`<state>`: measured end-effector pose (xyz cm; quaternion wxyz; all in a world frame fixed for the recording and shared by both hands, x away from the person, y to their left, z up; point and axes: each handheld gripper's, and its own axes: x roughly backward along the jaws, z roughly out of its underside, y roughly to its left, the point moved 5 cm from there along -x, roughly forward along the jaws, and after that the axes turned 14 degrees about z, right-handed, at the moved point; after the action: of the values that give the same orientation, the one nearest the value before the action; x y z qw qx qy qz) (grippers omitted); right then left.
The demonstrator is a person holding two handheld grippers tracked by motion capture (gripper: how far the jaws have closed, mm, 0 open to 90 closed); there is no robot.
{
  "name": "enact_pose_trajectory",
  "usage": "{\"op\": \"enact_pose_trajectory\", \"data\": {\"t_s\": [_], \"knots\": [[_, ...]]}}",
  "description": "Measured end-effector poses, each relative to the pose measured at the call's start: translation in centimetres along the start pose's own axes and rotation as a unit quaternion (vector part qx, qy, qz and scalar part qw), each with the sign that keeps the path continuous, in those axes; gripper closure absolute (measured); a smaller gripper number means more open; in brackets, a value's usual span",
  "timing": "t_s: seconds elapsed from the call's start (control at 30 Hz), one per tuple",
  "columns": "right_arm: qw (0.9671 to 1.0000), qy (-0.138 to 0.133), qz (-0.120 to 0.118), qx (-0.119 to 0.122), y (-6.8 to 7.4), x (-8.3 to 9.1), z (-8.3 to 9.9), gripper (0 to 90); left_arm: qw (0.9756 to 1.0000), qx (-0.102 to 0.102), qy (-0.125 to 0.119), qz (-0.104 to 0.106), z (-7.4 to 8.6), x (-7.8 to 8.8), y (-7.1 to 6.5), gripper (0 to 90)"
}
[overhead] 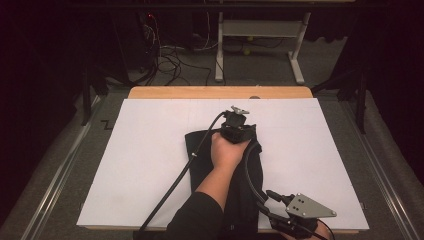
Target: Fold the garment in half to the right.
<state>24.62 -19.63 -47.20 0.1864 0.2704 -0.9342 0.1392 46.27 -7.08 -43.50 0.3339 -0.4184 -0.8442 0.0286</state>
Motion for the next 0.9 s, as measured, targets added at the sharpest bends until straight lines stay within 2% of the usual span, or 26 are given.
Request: {"op": "enact_pose_trajectory", "data": {"t_s": [0.13, 0.2, 0.3, 0.37, 0.43, 0.5, 0.63, 0.8, 0.9], "knots": [[1.0, -0.007, 0.0, -0.002, 0.0, 0.0, -0.2, 47.7, 0.9998, -0.018, -0.002, 0.002, -0.2, 0.3, -0.3, 43.1], [1.0, -0.008, -0.001, -0.004, 0.0, 0.0, -0.2, 45.4, 0.9996, -0.029, 0.0, 0.001, -0.2, 0.8, -0.2, 36.6], [0.9999, -0.012, -0.002, -0.006, 0.1, -0.3, -0.5, 42.9, 0.9981, -0.051, -0.008, 0.033, -0.1, 2.0, 0.1, 23.1], [0.9999, -0.012, -0.004, -0.005, 0.4, -0.7, -0.8, 42.1, 0.9969, -0.068, -0.015, 0.036, 0.0, 2.9, 0.2, 20.8], [0.9999, -0.012, -0.004, -0.005, 0.6, -1.1, -1.2, 41.1, 0.9962, -0.075, -0.025, 0.037, 0.2, 3.8, 0.4, 16.4], [0.9999, -0.013, -0.006, -0.003, 0.8, -1.7, -1.8, 39.9, 0.9963, -0.072, -0.031, 0.035, 0.5, 4.4, 0.6, 12.6], [1.0, -0.004, -0.007, 0.004, 1.4, -3.0, -2.5, 37.6, 0.998, -0.05, -0.031, 0.023, 1.5, 5.7, 1.7, 0.0], [0.9998, 0.011, -0.003, 0.015, 1.8, -4.8, -3.3, 36.8, 0.9979, -0.049, -0.026, 0.033, 3.4, 7.3, 2.9, 0.0], [0.9994, 0.02, 0.004, 0.028, 2.2, -6.0, -4.0, 37.4, 0.9977, -0.047, -0.039, 0.027, 4.9, 9.0, 3.9, 0.0]]}}
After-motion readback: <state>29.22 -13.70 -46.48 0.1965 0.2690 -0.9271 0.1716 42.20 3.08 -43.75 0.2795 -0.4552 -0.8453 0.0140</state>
